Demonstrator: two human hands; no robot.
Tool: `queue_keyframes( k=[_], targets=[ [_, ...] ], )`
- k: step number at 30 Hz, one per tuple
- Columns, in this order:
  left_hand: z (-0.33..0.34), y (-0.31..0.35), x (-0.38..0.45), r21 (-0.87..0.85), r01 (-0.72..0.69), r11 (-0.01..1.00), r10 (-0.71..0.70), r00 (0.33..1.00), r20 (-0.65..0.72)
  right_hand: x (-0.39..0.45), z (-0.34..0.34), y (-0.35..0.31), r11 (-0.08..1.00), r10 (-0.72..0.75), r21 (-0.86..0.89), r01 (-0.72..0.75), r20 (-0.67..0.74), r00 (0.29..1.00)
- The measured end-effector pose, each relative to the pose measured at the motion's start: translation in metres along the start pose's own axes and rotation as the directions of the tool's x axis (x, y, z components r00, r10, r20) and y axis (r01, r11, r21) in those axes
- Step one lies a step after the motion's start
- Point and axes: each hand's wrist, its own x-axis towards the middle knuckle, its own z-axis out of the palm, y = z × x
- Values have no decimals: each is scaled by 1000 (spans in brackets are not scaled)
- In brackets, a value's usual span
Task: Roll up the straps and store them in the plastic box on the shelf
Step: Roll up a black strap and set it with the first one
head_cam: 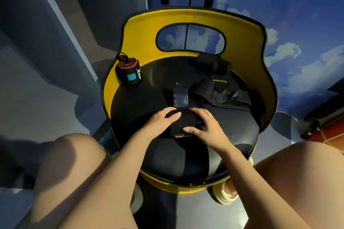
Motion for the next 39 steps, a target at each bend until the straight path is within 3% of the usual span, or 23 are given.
queue_keyframes(
  k=[3, 7, 12, 16, 21, 25, 27, 31, 33, 36, 39],
  targets=[
    [5, -1, 7, 19, -42, 999, 44, 994, -101, 11, -5, -2, 998, 63, -3, -63, 27, 998],
    [6, -6, 8, 162, -258, 953, 298, 899, -322, 24, -7, -6, 991, 137, 2, -137, 46, 990],
    [4, -6, 3, 502, -329, 800, 479, 854, -203, 41, -13, -5, 962, 252, 91, -258, 70, 965],
    [6, -1, 5, 664, -272, 697, 415, 908, -64, 49, -13, -2, 936, 312, 151, -319, 66, 948],
    [-6, 11, 25, 633, -245, 734, 311, 950, 7, 54, -8, -5, 941, 306, 163, -295, -42, 951],
    [-20, 26, 43, 607, -225, 762, 220, 972, 85, 48, -7, -5, 1000, -8, -6, 7, -249, 968],
    [-28, 30, 54, 562, -192, 804, 157, 981, 111, 47, -7, 0, 986, -135, -124, 111, -209, 968],
    [-38, 29, 73, 421, -140, 896, 82, 985, 152, 56, -10, -2, 993, -80, -91, 73, -74, 994],
    [-38, 26, 75, 391, -157, 907, 129, 987, 97, 66, -12, -3, 995, -37, -98, 30, -70, 997],
    [-35, 26, 70, 470, -302, 829, 363, 931, -43, 85, -14, -7, 993, 11, -117, -17, -49, 999],
    [-37, 26, 65, 596, -370, 713, 459, 889, 2, 103, -14, -12, 991, 86, -100, -89, -29, 996]
  ],
)
